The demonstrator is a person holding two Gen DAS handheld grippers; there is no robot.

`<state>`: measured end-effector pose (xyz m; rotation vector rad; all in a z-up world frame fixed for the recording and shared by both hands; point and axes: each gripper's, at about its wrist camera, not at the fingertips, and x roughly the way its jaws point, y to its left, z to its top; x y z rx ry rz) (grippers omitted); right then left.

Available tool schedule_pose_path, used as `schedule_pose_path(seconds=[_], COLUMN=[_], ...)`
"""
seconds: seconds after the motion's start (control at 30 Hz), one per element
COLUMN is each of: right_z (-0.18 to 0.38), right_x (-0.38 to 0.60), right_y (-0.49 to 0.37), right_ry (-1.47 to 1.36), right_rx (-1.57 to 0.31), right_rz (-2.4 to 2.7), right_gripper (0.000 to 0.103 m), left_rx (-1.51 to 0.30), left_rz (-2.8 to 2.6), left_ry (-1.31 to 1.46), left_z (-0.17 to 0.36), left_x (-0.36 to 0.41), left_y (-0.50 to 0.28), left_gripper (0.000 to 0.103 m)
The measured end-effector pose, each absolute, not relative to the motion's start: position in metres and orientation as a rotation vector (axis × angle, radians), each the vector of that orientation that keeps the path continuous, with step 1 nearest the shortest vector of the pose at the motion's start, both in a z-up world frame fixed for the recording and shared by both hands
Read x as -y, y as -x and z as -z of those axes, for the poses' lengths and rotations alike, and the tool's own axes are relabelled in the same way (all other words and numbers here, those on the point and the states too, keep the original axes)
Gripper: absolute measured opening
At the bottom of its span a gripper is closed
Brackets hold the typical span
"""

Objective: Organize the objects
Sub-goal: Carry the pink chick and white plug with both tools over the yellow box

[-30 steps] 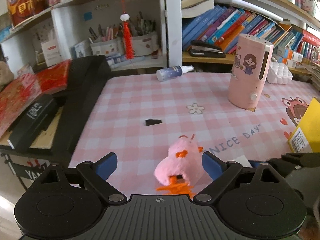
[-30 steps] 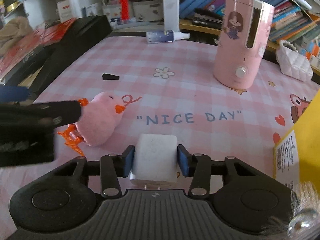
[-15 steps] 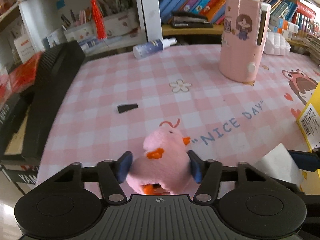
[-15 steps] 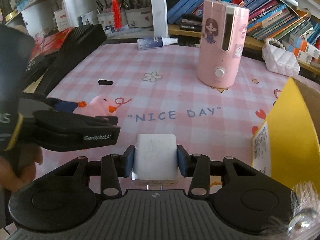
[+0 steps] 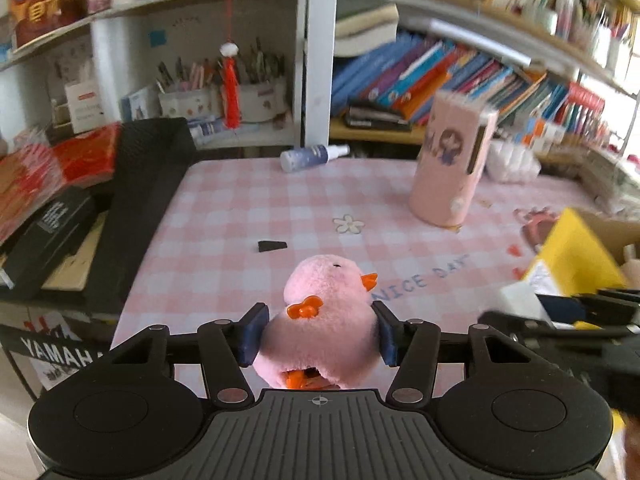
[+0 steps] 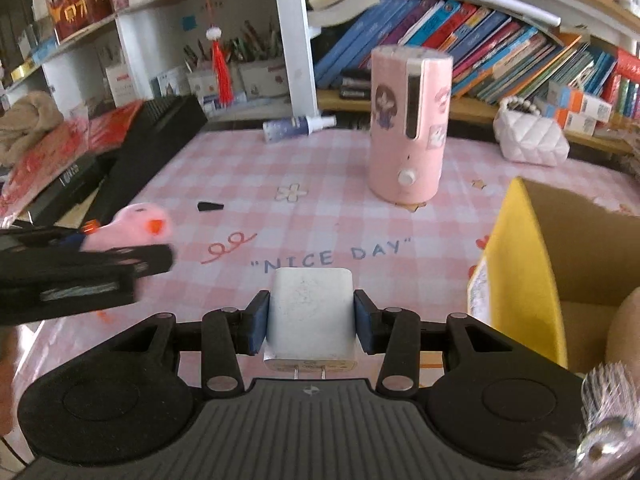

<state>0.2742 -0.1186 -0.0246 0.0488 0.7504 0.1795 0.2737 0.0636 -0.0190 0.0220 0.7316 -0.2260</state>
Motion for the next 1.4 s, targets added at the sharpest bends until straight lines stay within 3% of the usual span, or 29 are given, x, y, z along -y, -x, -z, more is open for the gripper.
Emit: schedule_pose_path(seconds=[0.9,1.4], right_z=[0.001,0.002], right_x=[0.091,0.120], right_y=[-0.079,0.015], right_ry=[-0.044,-0.115], right_rx=[-0.707,-0.692], right_rz=[-0.146,0.012], right_gripper=[0.041,0.041], left_rx=[-0.697,-0.677], left_rz=[0.326,0.488], left_ry=[0.020,-0.038], left_z=[0.003,-0.001], left_x=[-0.097,-0.065], left_y=[-0.068,-0.016], left_gripper=[0.054,0.054])
